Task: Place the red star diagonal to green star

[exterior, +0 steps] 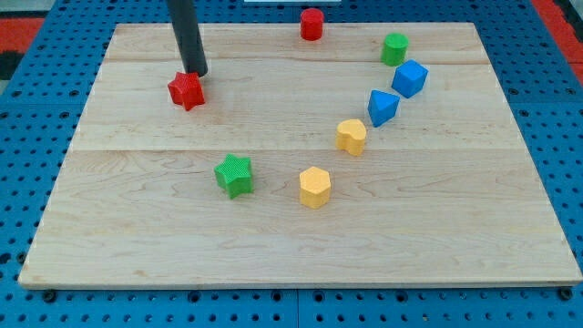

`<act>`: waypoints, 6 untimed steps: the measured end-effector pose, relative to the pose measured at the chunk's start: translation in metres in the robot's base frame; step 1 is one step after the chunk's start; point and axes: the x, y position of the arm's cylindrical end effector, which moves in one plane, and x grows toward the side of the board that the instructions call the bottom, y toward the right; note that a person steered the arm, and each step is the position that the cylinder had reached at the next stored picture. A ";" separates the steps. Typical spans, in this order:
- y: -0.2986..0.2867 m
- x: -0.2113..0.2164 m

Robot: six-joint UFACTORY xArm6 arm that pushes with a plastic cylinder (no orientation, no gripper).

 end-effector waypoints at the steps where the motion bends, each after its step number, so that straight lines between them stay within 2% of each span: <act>1: 0.005 0.039; 2: 0.002 0.056; 3: -0.012 0.002; 4: -0.057 0.000; 5: -0.063 0.017; 6: -0.038 0.057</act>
